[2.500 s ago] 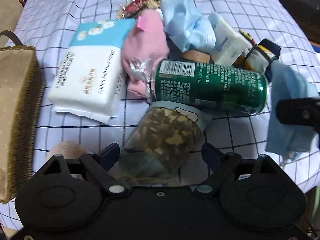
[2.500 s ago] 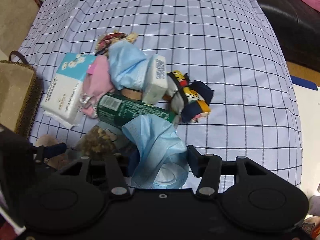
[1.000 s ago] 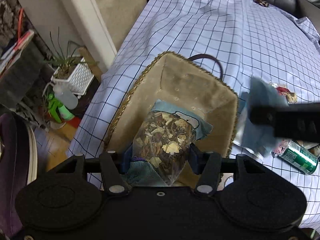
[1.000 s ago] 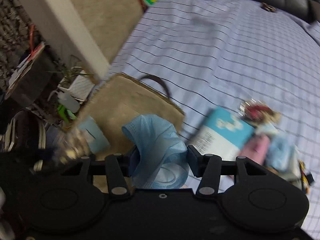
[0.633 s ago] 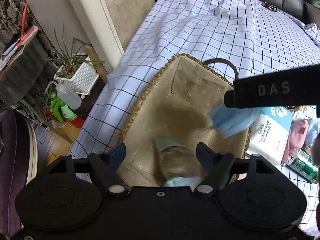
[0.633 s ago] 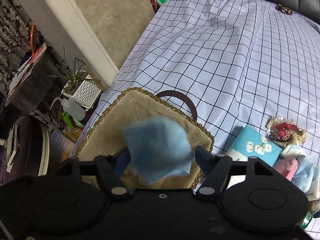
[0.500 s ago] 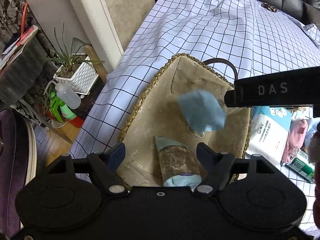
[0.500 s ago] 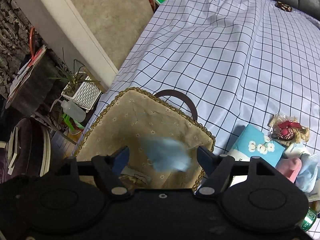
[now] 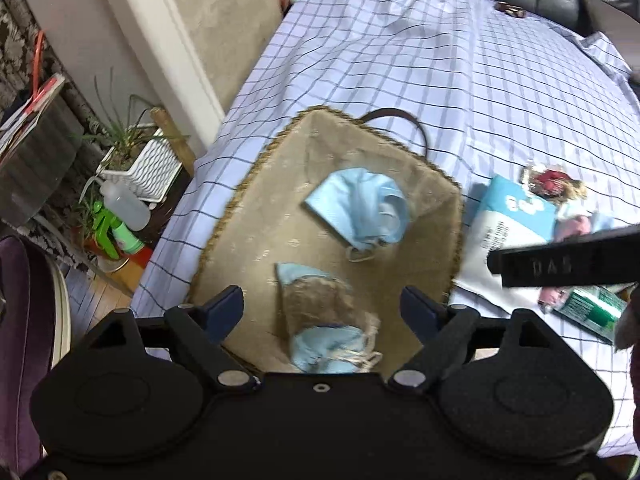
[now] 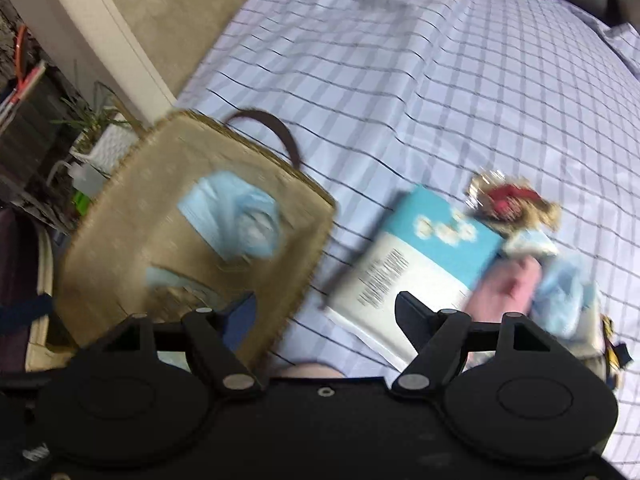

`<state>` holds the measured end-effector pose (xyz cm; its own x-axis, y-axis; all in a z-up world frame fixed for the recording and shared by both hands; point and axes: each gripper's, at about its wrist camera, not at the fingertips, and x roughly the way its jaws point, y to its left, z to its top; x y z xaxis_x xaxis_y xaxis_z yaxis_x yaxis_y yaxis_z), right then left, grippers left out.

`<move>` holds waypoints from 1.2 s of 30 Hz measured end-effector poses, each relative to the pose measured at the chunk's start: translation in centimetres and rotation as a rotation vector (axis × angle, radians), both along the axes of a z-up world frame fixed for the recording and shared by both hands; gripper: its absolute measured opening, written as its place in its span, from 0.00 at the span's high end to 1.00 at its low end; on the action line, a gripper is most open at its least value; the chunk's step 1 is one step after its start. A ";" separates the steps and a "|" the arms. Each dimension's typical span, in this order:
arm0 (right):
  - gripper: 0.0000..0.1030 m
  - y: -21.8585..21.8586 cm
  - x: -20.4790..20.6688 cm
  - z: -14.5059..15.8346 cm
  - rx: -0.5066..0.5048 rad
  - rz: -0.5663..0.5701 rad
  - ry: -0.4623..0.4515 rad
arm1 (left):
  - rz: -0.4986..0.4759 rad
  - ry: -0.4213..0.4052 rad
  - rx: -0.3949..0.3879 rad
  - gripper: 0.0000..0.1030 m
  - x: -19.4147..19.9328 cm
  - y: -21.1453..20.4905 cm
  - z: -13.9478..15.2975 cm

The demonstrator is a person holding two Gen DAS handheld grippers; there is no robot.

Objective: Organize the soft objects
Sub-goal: 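Withdraw both grippers from the basket back over the pile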

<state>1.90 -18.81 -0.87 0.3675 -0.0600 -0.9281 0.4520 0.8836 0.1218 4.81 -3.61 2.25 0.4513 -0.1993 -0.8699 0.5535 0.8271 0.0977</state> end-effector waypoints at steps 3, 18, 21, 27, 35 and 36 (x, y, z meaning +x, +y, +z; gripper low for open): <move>0.22 -1.1 -3.0 -0.9 -0.002 -0.014 0.023 | -0.032 -0.010 -0.009 0.19 -1.7 -0.9 0.1; 0.10 -8.2 -20.0 -3.9 -0.070 -0.237 0.131 | -0.165 0.023 -0.128 0.12 -8.2 -8.1 -2.3; 0.00 -9.4 -21.7 -3.2 -0.149 -0.269 0.094 | -0.180 -0.014 -0.125 0.09 -9.6 -9.1 -3.4; 0.00 -11.4 -23.5 -3.7 -0.158 -0.320 0.092 | -0.181 0.054 -0.060 0.09 -10.4 -10.4 -7.8; 0.01 -12.8 -23.5 -6.3 -0.086 -0.396 0.156 | -0.116 0.160 0.041 0.09 -10.6 -11.0 -12.6; 0.01 -12.7 -23.3 -6.4 -0.085 -0.396 0.159 | -0.108 0.155 0.045 0.09 -10.6 -11.1 -12.8</move>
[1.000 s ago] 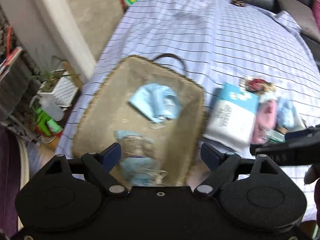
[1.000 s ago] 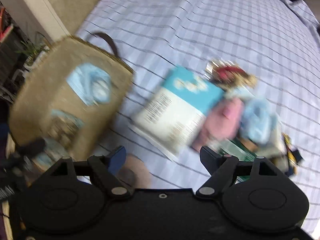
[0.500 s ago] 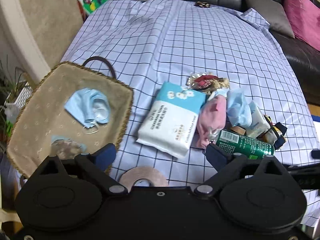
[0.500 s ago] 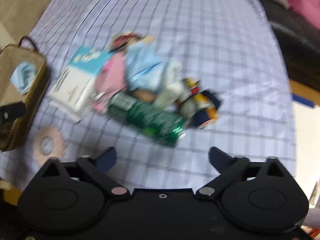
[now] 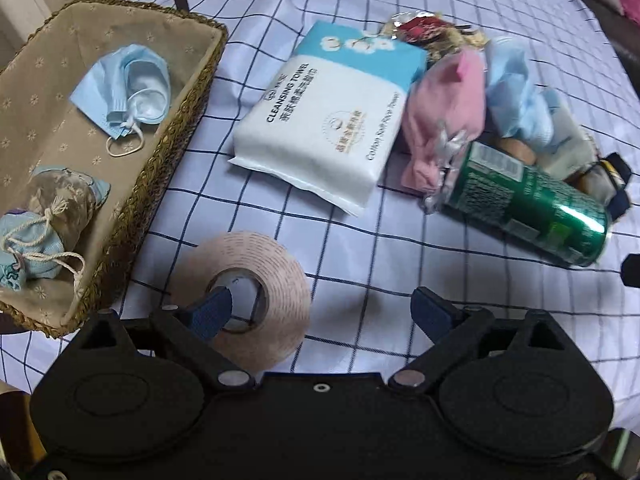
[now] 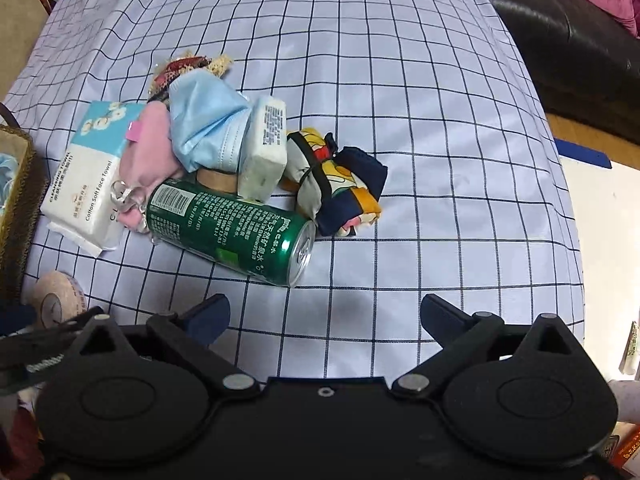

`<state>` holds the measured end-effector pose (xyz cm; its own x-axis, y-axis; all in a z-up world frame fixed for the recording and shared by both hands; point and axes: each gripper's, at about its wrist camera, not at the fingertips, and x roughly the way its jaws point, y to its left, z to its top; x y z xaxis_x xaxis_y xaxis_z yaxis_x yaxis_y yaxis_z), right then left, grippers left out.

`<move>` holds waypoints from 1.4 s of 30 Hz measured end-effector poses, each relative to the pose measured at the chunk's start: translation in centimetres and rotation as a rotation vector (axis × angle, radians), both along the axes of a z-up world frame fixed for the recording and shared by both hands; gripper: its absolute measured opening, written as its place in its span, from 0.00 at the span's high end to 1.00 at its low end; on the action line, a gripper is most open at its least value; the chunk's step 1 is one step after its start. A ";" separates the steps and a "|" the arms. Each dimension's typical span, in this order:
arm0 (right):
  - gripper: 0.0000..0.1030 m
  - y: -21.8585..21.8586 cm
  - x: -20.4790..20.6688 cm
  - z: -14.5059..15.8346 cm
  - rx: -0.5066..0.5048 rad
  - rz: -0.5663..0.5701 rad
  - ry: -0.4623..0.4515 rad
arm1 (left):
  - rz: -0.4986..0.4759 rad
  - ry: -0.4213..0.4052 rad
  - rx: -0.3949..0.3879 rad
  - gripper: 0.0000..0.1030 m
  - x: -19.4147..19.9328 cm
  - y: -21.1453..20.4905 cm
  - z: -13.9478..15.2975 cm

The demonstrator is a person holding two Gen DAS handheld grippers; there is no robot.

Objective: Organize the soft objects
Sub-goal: 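Withdraw both grippers from the basket back over the pile, then move the right gripper onto the yellow-and-navy fabric toy and close it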

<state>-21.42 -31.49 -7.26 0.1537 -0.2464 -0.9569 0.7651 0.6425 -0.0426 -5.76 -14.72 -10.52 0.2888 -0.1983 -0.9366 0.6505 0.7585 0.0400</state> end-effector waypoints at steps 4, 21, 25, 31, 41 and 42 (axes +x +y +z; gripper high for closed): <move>0.01 0.5 0.8 -0.1 0.012 0.013 0.001 | 0.030 0.042 0.009 0.10 0.6 0.0 -1.2; 0.01 -1.2 -0.3 0.6 -0.062 -0.068 0.012 | -0.172 0.105 -0.122 0.10 -5.5 -2.6 1.4; 0.03 -3.6 -1.9 0.7 -0.031 -0.170 -0.024 | -0.145 -0.028 -0.164 0.10 -4.3 -0.8 3.6; 0.06 -6.4 -2.4 0.1 -0.022 -0.287 -0.065 | -0.023 0.040 -0.074 0.10 -1.3 1.1 1.4; 0.09 -7.1 1.4 -2.2 -0.018 -0.255 -0.062 | -0.004 0.094 -0.024 0.10 -0.9 1.2 -1.1; 0.09 -6.9 1.9 -2.5 -0.016 -0.242 -0.054 | -0.007 0.100 -0.020 0.10 -0.9 1.2 -1.2</move>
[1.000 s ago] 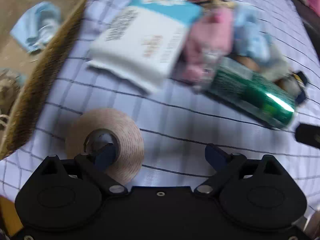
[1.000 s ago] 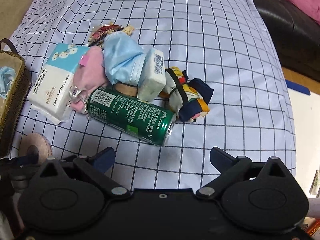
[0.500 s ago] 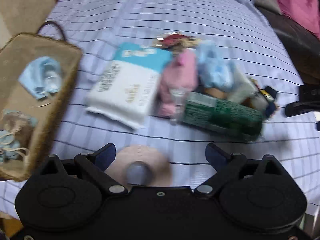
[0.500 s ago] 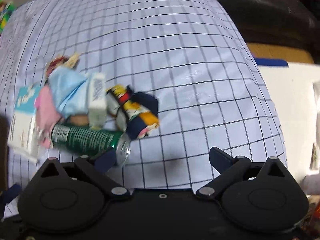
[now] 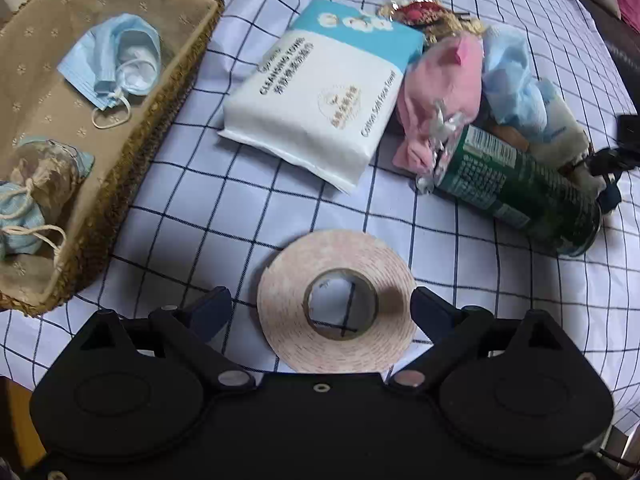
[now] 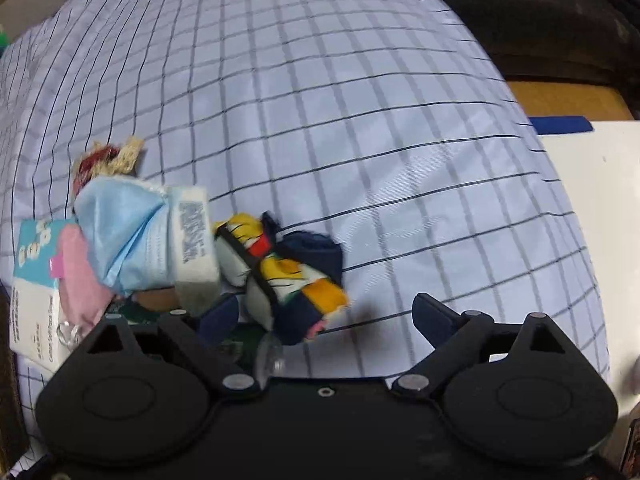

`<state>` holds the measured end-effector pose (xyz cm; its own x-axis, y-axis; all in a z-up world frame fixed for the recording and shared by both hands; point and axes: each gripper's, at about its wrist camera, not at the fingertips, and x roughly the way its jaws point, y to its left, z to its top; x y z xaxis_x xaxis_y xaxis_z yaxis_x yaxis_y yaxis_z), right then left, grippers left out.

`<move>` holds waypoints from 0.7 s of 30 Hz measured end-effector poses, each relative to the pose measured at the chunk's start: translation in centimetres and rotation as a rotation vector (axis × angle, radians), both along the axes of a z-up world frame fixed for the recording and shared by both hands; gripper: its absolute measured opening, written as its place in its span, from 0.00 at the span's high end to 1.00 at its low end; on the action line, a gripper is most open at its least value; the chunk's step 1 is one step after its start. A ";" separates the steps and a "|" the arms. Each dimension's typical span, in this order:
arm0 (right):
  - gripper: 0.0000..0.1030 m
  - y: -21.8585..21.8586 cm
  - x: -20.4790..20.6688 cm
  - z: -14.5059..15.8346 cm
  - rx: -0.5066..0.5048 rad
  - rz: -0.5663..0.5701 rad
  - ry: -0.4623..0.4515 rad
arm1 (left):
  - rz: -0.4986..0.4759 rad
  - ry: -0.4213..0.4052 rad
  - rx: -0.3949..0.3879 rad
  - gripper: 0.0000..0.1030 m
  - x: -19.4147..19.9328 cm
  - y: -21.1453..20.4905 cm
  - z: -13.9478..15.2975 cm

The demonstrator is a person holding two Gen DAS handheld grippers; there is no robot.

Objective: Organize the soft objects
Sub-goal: 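Move the right gripper onto the yellow-and-navy fabric toy and close it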

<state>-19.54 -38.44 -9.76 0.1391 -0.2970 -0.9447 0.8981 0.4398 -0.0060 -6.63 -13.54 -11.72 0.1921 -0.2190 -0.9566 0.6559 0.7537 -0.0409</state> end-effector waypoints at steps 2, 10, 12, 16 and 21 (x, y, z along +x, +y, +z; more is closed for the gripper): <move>0.10 0.2 1.0 -0.7 -0.001 0.024 0.028 | -0.006 0.013 0.009 0.10 0.1 -0.1 -0.4; 0.46 -0.8 2.5 -3.2 0.039 0.070 0.071 | -0.007 0.048 0.012 0.09 0.6 0.0 -1.0; 0.51 -1.2 2.0 -2.8 0.059 0.052 0.051 | -0.003 0.056 0.011 0.09 0.7 -0.1 -1.1; 0.52 -2.1 0.2 -1.7 0.079 -0.024 0.063 | -0.004 0.049 0.012 0.09 0.6 -0.2 -1.0; 0.52 -2.5 -3.4 -1.3 0.112 -0.088 0.124 | -0.002 0.047 -0.007 0.09 0.8 0.0 -0.5</move>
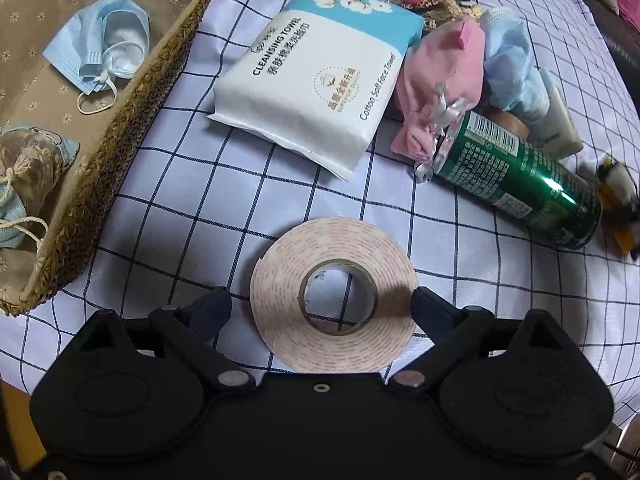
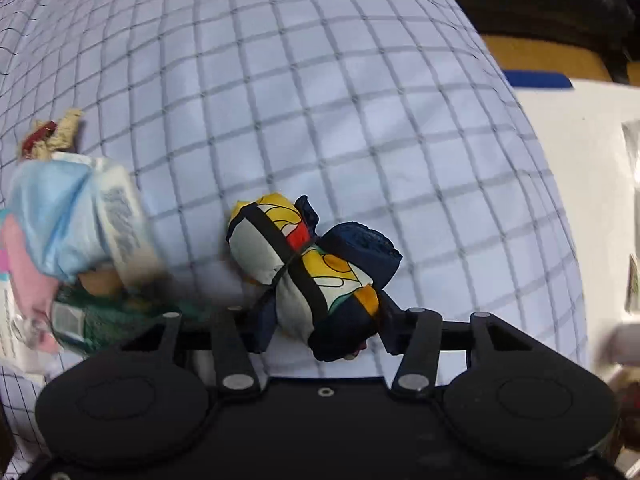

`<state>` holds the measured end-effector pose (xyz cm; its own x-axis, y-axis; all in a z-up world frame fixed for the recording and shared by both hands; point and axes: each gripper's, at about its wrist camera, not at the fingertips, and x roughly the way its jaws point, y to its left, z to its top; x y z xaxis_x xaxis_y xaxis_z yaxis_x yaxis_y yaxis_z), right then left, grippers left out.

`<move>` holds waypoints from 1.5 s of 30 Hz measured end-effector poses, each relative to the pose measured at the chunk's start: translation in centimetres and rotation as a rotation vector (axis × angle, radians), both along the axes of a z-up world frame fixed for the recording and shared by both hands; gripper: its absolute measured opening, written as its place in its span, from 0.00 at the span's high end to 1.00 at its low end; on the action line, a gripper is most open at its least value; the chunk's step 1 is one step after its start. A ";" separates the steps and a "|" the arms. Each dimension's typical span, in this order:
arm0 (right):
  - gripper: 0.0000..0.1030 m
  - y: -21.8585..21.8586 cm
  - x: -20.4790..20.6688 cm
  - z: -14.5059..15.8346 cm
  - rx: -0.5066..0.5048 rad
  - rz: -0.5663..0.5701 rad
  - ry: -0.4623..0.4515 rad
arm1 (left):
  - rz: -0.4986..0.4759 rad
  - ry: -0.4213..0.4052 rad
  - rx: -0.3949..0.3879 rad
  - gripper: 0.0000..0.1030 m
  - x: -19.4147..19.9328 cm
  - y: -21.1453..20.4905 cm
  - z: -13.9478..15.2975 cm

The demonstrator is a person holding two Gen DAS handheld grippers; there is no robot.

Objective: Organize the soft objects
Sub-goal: 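Move the right gripper onto the yellow-and-navy fabric toy and close it, then grasp the pink-and-white tape roll with the left gripper while the right lifts the fabric toy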

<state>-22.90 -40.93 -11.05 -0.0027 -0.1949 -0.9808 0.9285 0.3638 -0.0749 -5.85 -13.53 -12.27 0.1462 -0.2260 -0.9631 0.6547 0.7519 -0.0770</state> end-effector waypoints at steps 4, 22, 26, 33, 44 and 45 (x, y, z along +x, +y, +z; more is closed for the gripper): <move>0.52 1.1 -2.3 0.4 0.047 0.015 -0.024 | 0.010 0.013 -0.008 0.09 0.3 0.3 0.0; 0.44 7.4 -1.9 -2.5 0.079 0.202 0.084 | -0.037 0.025 0.062 0.04 -1.2 -2.2 -2.9; 0.44 8.0 -1.4 -2.6 0.062 0.221 0.095 | -0.028 0.019 0.069 0.03 -1.3 -2.6 -3.1; 0.33 7.0 -1.0 -3.5 0.073 0.220 0.070 | -0.021 0.013 0.067 0.02 -1.3 -2.4 -3.1; 0.27 8.5 -0.3 -3.4 0.032 0.292 0.080 | -0.029 0.034 0.060 0.04 -0.5 -2.4 -3.0; 0.35 8.4 -0.4 -3.2 0.032 0.289 0.077 | -0.026 0.036 0.057 0.06 -0.4 -2.3 -2.9</move>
<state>-23.31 -32.50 -14.24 -0.0261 -0.1672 -0.9856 0.7781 0.6155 -0.1250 -6.24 -15.85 -15.19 0.1056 -0.1740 -0.9791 0.6717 0.7385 -0.0588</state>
